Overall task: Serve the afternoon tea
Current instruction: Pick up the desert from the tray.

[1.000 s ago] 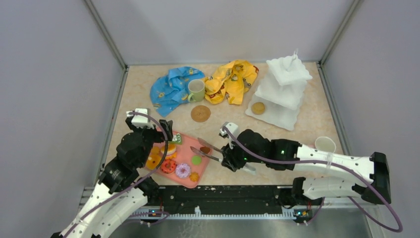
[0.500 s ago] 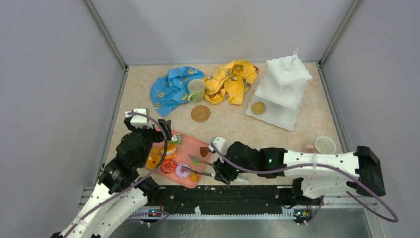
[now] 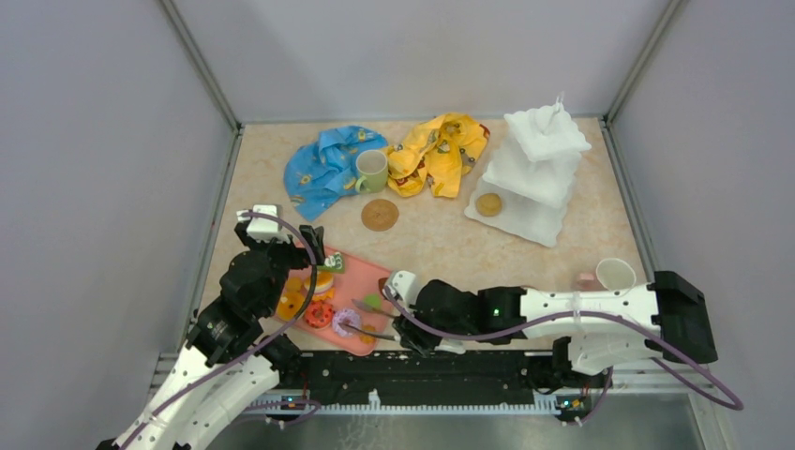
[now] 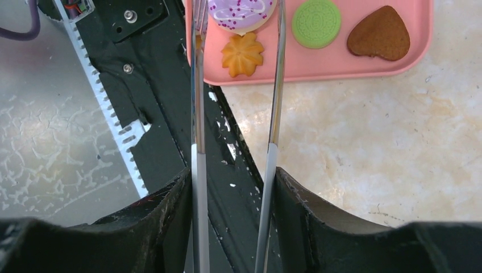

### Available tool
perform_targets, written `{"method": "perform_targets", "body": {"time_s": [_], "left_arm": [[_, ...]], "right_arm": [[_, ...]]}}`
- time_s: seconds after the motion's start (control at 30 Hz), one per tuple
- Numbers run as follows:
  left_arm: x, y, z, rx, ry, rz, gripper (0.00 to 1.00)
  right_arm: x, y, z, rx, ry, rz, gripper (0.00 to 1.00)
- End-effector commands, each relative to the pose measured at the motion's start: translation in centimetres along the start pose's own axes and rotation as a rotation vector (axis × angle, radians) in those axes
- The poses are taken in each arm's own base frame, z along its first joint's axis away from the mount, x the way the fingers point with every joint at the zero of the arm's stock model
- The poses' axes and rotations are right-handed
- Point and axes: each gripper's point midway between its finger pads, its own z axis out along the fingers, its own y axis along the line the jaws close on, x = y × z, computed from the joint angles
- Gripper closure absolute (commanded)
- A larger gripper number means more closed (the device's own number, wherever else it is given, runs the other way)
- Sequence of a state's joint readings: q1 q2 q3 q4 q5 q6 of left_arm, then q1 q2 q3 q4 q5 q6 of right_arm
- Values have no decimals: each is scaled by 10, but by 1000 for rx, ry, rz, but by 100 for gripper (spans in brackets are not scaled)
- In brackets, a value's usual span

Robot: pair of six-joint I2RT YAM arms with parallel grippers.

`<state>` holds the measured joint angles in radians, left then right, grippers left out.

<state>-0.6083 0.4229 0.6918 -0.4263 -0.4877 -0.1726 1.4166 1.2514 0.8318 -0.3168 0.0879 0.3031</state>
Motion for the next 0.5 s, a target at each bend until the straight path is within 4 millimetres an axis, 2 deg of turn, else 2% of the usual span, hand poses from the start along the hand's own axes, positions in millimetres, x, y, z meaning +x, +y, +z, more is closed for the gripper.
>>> {"method": "perform_targets", "body": {"time_s": [0.0, 0.2, 0.47], "left_arm": [[-5, 0, 3, -5, -29, -7, 1], [-4, -1, 4, -3, -25, -5, 1], [-4, -1, 4, -3, -25, -5, 1]], "right_arm": [[-24, 10, 5, -25, -83, -27, 51], [-13, 17, 16, -46, -38, -60, 48], [-6, 13, 31, -4, -3, -92, 45]]}}
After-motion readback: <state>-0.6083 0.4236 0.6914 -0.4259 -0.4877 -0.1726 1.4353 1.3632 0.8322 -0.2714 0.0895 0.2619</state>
